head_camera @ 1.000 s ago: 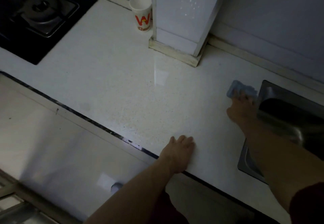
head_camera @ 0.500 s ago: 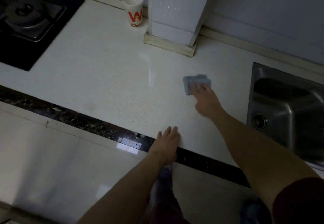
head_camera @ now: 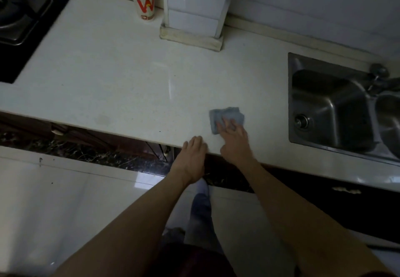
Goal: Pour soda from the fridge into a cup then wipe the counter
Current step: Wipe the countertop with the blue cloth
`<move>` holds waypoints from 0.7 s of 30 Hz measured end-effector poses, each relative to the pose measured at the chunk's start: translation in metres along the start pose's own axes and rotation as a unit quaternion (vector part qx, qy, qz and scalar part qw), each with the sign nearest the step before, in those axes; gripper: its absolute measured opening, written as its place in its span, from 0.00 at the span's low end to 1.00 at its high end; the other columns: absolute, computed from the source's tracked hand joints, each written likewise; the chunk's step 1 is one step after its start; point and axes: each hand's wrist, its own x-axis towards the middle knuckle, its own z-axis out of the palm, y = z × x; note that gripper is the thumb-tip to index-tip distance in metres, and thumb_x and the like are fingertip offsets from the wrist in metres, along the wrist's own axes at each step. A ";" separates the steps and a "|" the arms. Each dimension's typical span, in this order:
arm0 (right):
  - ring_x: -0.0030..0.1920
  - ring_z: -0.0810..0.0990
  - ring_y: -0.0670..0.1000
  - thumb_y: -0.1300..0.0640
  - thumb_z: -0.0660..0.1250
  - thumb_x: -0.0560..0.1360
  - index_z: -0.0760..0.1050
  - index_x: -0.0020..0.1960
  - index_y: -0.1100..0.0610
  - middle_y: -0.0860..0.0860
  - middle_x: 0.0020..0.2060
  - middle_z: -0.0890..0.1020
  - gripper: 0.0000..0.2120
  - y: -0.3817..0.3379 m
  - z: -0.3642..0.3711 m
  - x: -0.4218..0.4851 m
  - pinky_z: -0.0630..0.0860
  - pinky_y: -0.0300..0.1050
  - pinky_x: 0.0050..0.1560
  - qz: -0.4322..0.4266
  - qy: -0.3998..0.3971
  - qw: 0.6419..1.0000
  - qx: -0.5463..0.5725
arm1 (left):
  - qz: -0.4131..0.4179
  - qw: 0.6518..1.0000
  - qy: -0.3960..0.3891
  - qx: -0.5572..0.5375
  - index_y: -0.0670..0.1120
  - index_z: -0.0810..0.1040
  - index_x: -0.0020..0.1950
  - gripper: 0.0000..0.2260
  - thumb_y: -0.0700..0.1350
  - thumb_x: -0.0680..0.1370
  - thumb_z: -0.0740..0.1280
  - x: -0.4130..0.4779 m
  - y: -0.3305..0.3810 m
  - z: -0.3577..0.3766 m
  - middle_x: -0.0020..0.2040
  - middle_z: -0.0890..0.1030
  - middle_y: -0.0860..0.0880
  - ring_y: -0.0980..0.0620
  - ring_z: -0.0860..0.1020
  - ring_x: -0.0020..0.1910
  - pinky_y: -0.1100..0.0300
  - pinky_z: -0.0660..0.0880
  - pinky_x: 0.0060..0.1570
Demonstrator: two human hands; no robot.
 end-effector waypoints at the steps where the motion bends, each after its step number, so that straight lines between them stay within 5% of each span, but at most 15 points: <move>1: 0.69 0.68 0.64 0.64 0.59 0.62 0.66 0.73 0.58 0.58 0.72 0.69 0.37 0.008 0.004 -0.006 0.67 0.62 0.66 -0.022 -0.004 1.000 -0.008 | 0.006 1.000 0.009 -0.009 0.40 0.69 0.64 0.22 0.44 0.71 0.65 -0.001 -0.001 0.000 0.66 0.67 0.40 0.41 0.66 0.66 0.48 0.66 0.66; 4: 0.68 0.69 0.64 0.67 0.60 0.62 0.66 0.73 0.57 0.57 0.71 0.69 0.38 0.043 -0.001 -0.038 0.71 0.62 0.63 0.009 0.012 0.999 -0.035 | 0.013 1.000 0.011 -0.026 0.40 0.72 0.60 0.19 0.43 0.70 0.63 -0.002 -0.005 -0.001 0.62 0.69 0.40 0.41 0.68 0.63 0.49 0.67 0.65; 7: 0.73 0.59 0.64 0.72 0.63 0.64 0.59 0.76 0.55 0.56 0.75 0.62 0.41 0.067 -0.009 -0.077 0.65 0.62 0.69 0.167 0.027 0.986 -0.004 | -0.014 0.999 -0.001 -0.042 0.39 0.71 0.64 0.21 0.42 0.71 0.62 -0.011 -0.010 -0.001 0.67 0.67 0.40 0.40 0.66 0.68 0.48 0.64 0.69; 10: 0.74 0.54 0.64 0.66 0.63 0.71 0.54 0.77 0.56 0.57 0.77 0.57 0.37 0.060 -0.007 -0.087 0.59 0.60 0.72 0.291 0.019 0.956 0.020 | -0.024 0.999 -0.021 -0.019 0.39 0.66 0.71 0.26 0.42 0.73 0.62 -0.021 -0.018 -0.003 0.74 0.61 0.40 0.40 0.61 0.72 0.45 0.59 0.73; 12: 0.71 0.60 0.63 0.63 0.62 0.72 0.56 0.76 0.57 0.59 0.74 0.62 0.34 0.036 -0.003 -0.076 0.62 0.58 0.70 0.328 0.025 0.944 0.041 | -0.026 0.999 -0.024 -0.020 0.39 0.66 0.71 0.25 0.43 0.74 0.62 -0.023 -0.021 -0.007 0.74 0.62 0.40 0.40 0.62 0.71 0.45 0.59 0.73; 15: 0.67 0.65 0.62 0.63 0.62 0.68 0.63 0.73 0.59 0.59 0.70 0.68 0.33 -0.024 0.010 -0.061 0.63 0.58 0.68 0.297 0.049 0.953 0.030 | -0.063 0.997 -0.010 -0.046 0.38 0.71 0.65 0.20 0.43 0.74 0.63 -0.026 -0.026 -0.011 0.70 0.65 0.39 0.40 0.64 0.68 0.45 0.61 0.71; 18: 0.76 0.51 0.61 0.58 0.65 0.70 0.55 0.77 0.55 0.56 0.77 0.56 0.38 -0.091 0.024 -0.055 0.49 0.60 0.75 0.189 0.010 0.982 0.027 | -0.085 0.995 -0.001 -0.053 0.38 0.72 0.62 0.18 0.43 0.74 0.63 -0.032 -0.038 -0.011 0.67 0.67 0.40 0.41 0.67 0.66 0.47 0.64 0.68; 21: 0.77 0.47 0.60 0.55 0.63 0.73 0.51 0.78 0.53 0.54 0.78 0.50 0.37 -0.126 0.027 -0.044 0.46 0.61 0.75 0.143 -0.019 0.989 0.044 | -0.095 0.994 0.005 -0.060 0.38 0.73 0.61 0.17 0.45 0.74 0.63 -0.037 -0.053 -0.011 0.63 0.69 0.41 0.41 0.69 0.63 0.47 0.67 0.66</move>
